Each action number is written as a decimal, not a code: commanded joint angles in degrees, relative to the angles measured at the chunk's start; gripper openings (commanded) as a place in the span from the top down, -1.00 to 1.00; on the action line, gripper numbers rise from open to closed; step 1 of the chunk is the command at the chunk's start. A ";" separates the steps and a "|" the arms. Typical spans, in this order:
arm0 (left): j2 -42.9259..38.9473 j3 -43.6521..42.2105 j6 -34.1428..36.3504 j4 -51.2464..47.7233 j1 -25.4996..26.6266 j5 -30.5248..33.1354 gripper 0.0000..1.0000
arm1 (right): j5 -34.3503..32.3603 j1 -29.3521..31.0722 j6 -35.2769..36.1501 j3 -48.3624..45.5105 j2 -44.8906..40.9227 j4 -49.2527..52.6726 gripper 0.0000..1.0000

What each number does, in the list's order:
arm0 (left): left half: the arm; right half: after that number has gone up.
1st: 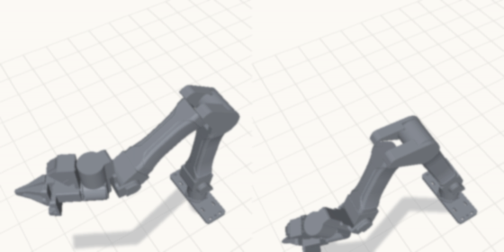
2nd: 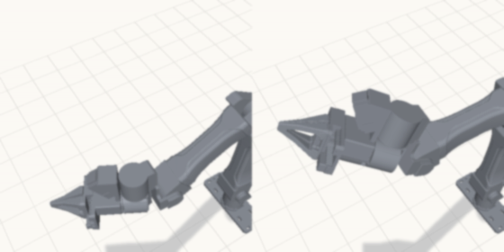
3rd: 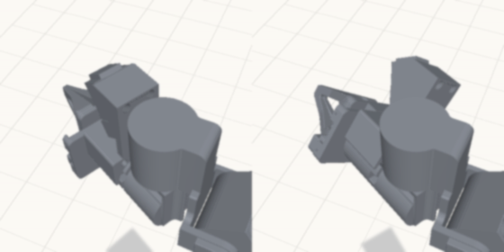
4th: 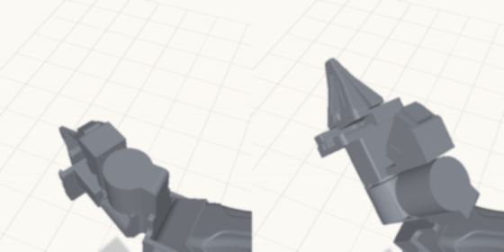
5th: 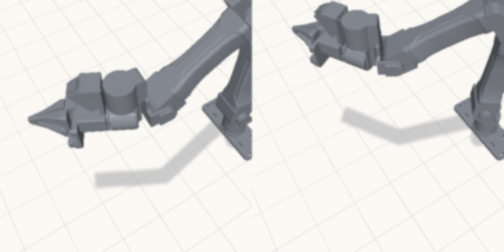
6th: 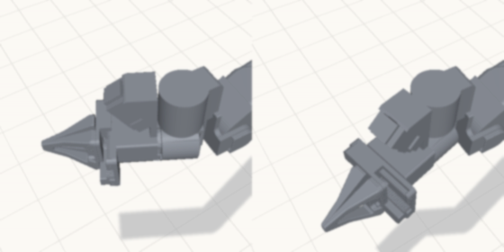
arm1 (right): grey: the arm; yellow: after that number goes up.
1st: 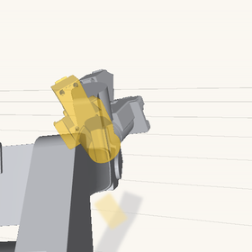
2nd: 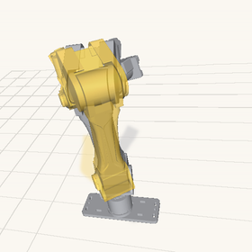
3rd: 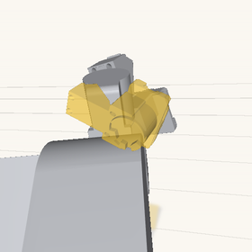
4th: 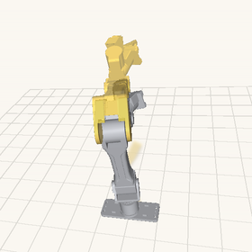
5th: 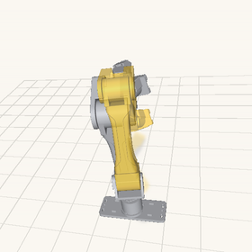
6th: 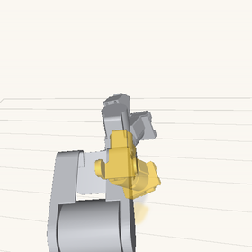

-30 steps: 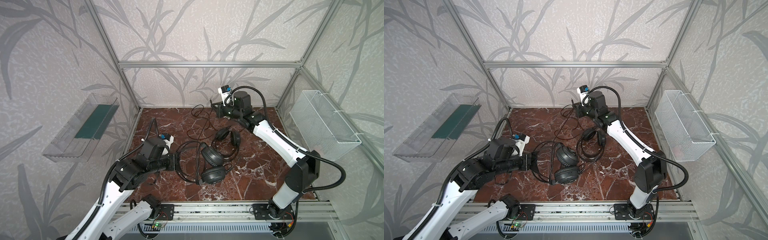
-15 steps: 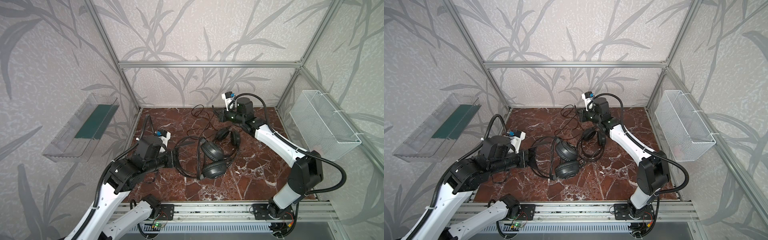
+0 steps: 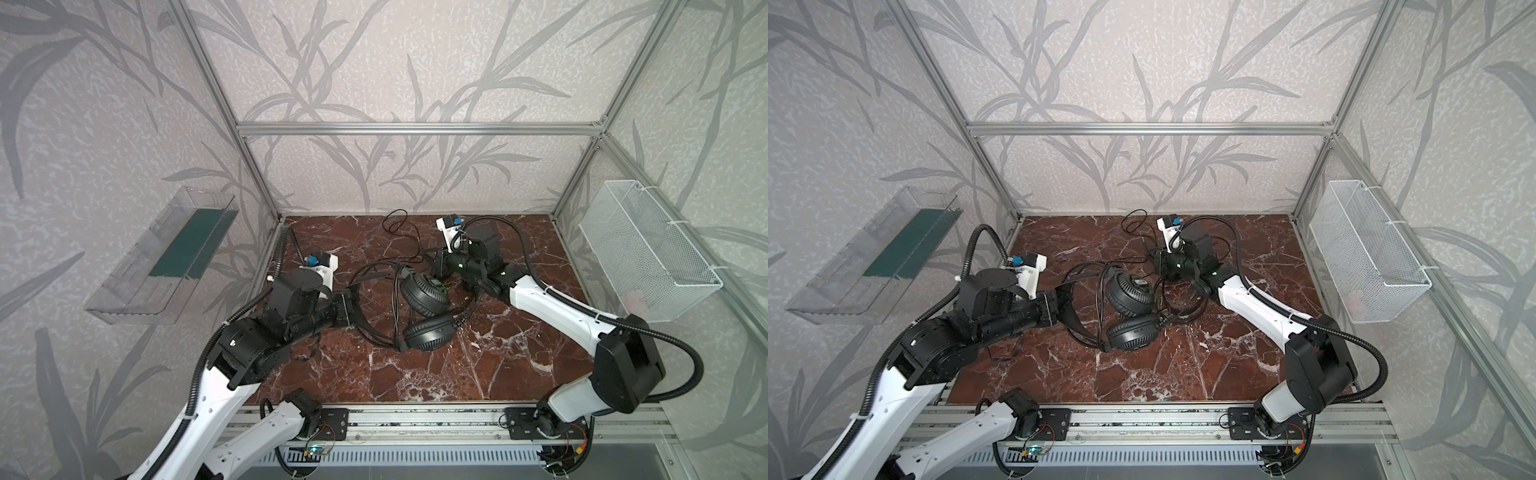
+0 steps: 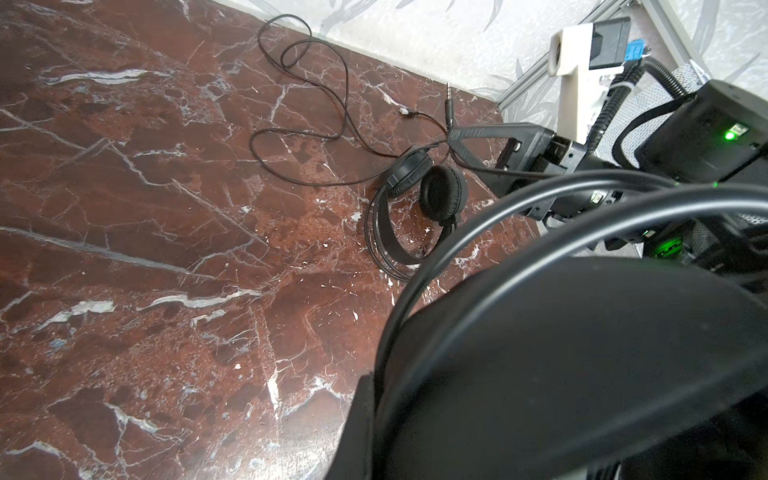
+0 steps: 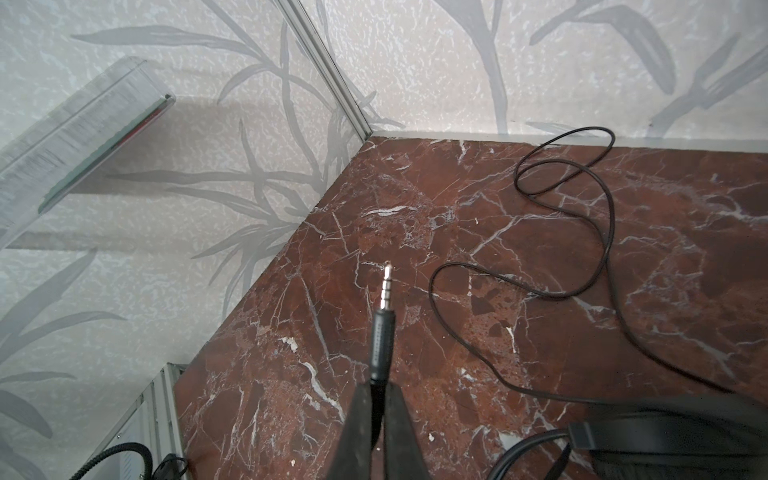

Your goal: Wrap the headphones

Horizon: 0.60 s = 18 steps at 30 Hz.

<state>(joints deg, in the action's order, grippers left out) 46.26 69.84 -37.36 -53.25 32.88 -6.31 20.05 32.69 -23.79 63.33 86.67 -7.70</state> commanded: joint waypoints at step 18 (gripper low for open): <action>3.38 1.70 -6.13 9.88 -1.77 0.41 1.00 | 2.79 0.63 -3.98 -8.13 -8.53 -1.62 0.86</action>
<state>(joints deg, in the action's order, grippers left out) 49.95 69.47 -40.66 -47.13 31.48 -6.46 22.48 33.17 -27.86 55.94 79.57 -9.74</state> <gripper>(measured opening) 0.064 0.072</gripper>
